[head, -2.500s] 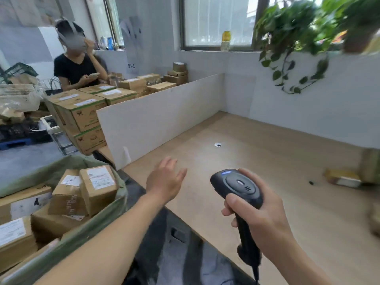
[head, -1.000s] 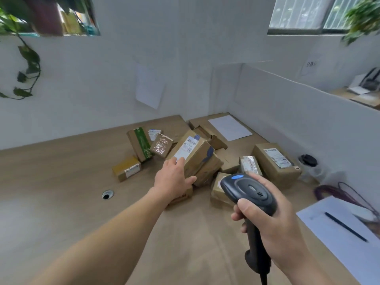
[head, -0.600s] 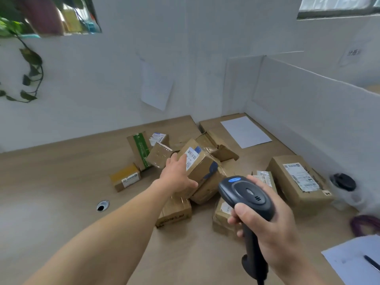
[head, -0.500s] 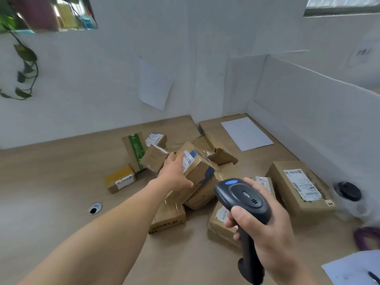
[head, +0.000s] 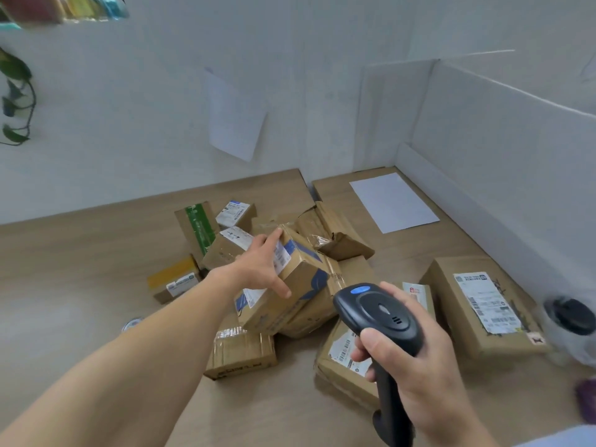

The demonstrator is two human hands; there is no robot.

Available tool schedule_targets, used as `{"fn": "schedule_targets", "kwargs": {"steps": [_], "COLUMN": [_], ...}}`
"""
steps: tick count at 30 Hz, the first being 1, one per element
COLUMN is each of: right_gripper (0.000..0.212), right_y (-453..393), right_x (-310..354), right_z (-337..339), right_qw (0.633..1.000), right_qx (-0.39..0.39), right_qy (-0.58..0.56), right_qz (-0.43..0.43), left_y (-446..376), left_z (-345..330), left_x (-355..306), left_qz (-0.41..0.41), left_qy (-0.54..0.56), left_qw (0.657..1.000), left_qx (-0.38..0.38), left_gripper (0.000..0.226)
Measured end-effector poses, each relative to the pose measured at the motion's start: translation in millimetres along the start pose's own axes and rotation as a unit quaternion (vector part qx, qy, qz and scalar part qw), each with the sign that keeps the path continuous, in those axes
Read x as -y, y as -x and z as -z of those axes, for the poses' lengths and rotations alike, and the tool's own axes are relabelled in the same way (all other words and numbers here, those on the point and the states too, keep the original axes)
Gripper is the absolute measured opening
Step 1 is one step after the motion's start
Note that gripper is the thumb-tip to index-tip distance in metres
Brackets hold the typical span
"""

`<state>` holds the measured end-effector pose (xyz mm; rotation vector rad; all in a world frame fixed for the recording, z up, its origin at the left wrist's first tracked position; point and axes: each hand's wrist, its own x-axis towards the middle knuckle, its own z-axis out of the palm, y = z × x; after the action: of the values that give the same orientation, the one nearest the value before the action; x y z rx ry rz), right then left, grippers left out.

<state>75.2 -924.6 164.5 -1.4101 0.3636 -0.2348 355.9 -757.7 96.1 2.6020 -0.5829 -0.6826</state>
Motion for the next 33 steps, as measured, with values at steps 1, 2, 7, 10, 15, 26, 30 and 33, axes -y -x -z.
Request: {"fn": "schedule_targets", "kwargs": {"steps": [1, 2, 7, 10, 15, 26, 30, 33], "right_gripper": [0.089, 0.087, 0.081, 0.069, 0.069, 0.062, 0.057, 0.060], "right_y": [1, 2, 23, 46, 103, 223, 245, 255], "right_x": [0, 2, 5, 6, 1, -36, -39, -40], "right_z": [-3, -8, -41, -69, -128, -250, -277, -291], "right_qw": [1.000, 1.000, 0.999, 0.999, 0.997, 0.986, 0.982, 0.979], "right_qx": [0.001, 0.003, 0.016, 0.031, 0.053, 0.138, 0.167, 0.181], "right_qy": [-0.001, 0.000, 0.030, 0.038, 0.040, 0.074, 0.076, 0.083], "right_qz": [-0.002, -0.003, 0.011, 0.020, 0.039, 0.051, 0.053, 0.051], "left_y": [7, 15, 74, 122, 218, 408, 448, 471], "left_z": [-3, -7, -30, -39, -47, -83, -113, -139], "left_x": [-1, -2, 10, 34, 97, 241, 276, 298], "left_qz": [-0.007, -0.019, -0.053, -0.045, -0.027, 0.171, 0.285, 0.324], "left_qy": [-0.005, -0.008, -0.003, 0.019, 0.082, -0.013, -0.088, -0.085], "left_qw": [1.000, 1.000, 0.999, 0.999, 0.996, 0.981, 0.949, 0.934], "left_qx": [-0.002, -0.004, -0.003, 0.001, -0.018, -0.087, -0.106, -0.125], "left_gripper": [0.151, 0.148, 0.139, 0.134, 0.134, 0.101, 0.108, 0.113]}}
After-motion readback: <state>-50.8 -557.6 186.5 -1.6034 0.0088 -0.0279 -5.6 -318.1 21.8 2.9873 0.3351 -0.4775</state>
